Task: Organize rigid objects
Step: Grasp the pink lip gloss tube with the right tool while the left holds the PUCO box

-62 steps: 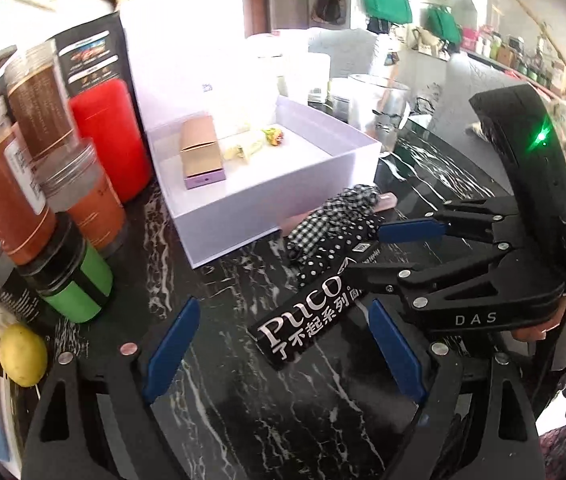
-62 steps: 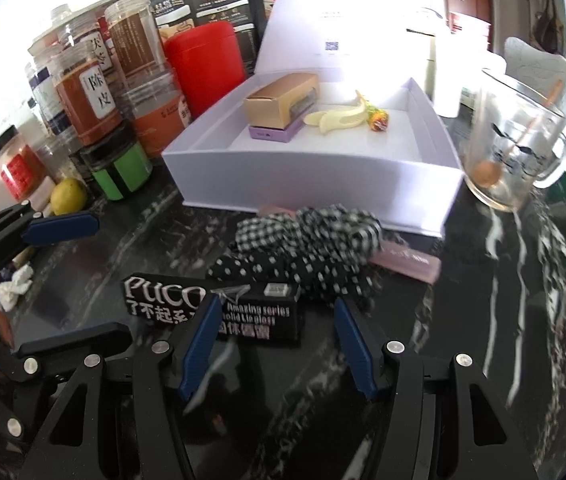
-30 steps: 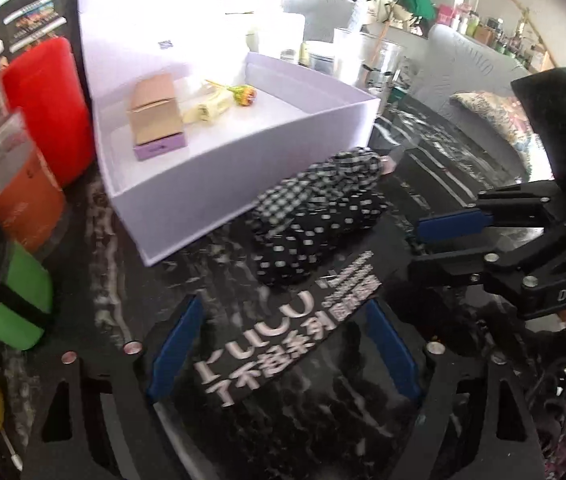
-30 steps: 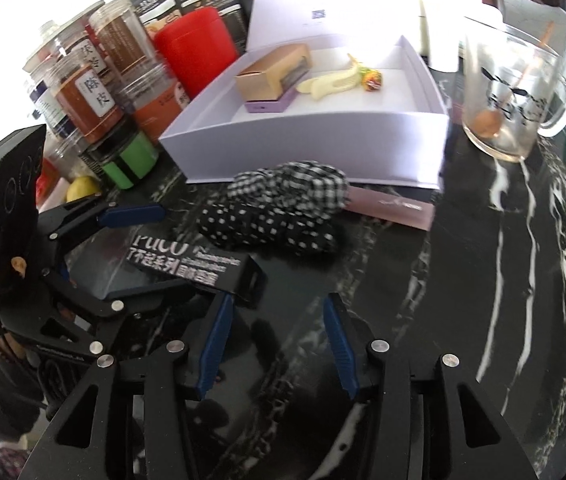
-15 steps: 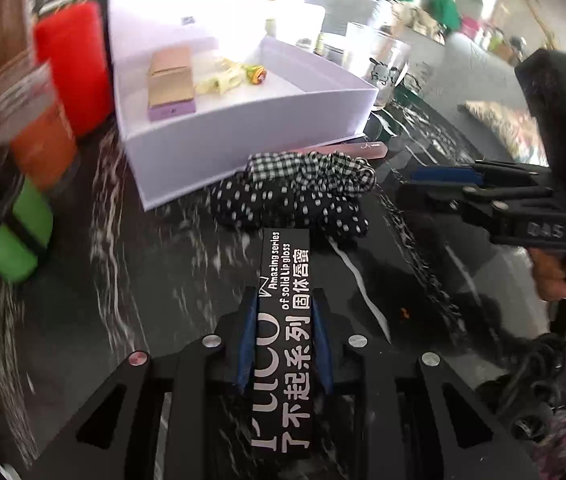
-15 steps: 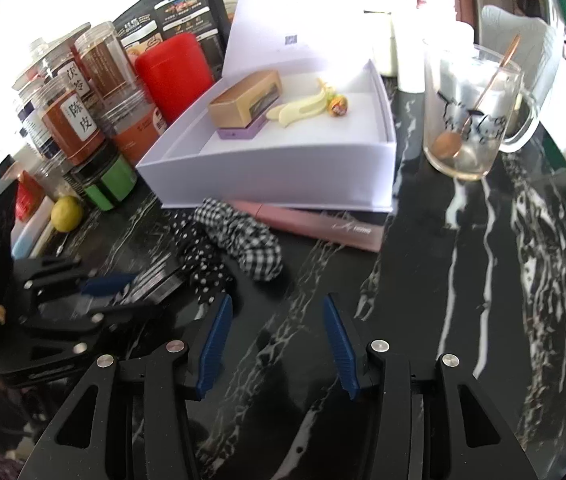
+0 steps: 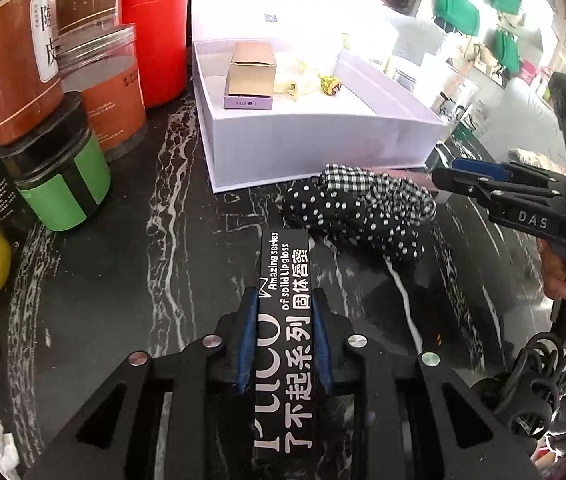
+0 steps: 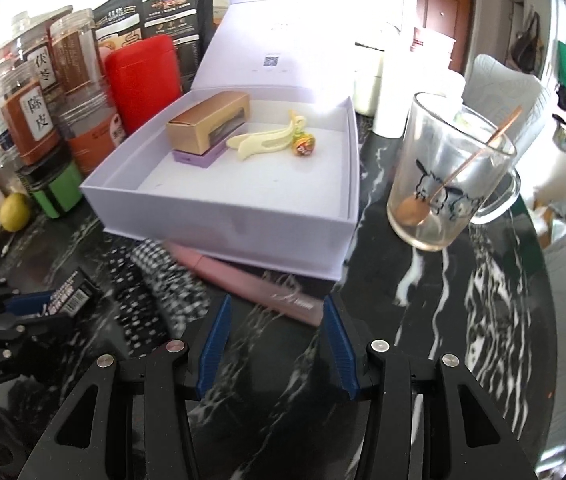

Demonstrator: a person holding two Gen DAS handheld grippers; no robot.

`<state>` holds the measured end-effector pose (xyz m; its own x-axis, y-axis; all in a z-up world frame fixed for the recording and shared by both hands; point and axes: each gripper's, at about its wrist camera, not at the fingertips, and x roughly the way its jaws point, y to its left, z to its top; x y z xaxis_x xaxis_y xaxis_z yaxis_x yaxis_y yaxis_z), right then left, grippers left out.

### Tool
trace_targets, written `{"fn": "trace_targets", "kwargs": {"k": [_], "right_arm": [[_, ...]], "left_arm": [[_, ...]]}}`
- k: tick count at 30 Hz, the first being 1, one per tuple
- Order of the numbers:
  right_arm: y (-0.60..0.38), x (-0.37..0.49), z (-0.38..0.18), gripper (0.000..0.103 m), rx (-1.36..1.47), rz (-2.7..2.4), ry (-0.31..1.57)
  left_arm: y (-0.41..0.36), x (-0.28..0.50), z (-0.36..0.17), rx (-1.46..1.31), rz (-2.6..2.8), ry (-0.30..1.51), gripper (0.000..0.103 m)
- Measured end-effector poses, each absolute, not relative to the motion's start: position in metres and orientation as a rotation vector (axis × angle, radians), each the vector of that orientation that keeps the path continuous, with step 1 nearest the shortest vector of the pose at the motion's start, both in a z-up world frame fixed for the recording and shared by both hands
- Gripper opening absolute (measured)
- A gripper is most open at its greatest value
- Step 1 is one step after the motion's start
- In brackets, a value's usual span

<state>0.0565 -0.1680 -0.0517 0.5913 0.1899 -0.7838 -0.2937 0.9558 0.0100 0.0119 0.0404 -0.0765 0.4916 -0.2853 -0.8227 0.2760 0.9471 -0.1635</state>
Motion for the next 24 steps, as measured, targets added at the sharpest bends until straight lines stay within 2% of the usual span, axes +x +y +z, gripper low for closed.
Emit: {"fn": "trace_targets", "kwargs": {"k": [16, 17, 18, 24], "right_arm": [[-0.149, 0.086, -0.075, 0.047, -0.316, 0.513, 0.975], [-0.148, 0.086, -0.075, 0.046, -0.322, 0.512, 0.975], [-0.147, 0.085, -0.076, 0.040, -0.333, 0.509, 0.977], [-0.147, 0.062, -0.075, 0.026, -0.382, 0.544, 0.982]], "left_arm": [[0.027, 0.016, -0.075, -0.013, -0.288, 0.989, 0.026], [0.027, 0.016, -0.075, -0.015, -0.288, 0.988, 0.026], [0.027, 0.016, -0.075, -0.017, -0.287, 0.989, 0.026], [0.027, 0.014, -0.075, -0.015, -0.284, 0.988, 0.026]]}}
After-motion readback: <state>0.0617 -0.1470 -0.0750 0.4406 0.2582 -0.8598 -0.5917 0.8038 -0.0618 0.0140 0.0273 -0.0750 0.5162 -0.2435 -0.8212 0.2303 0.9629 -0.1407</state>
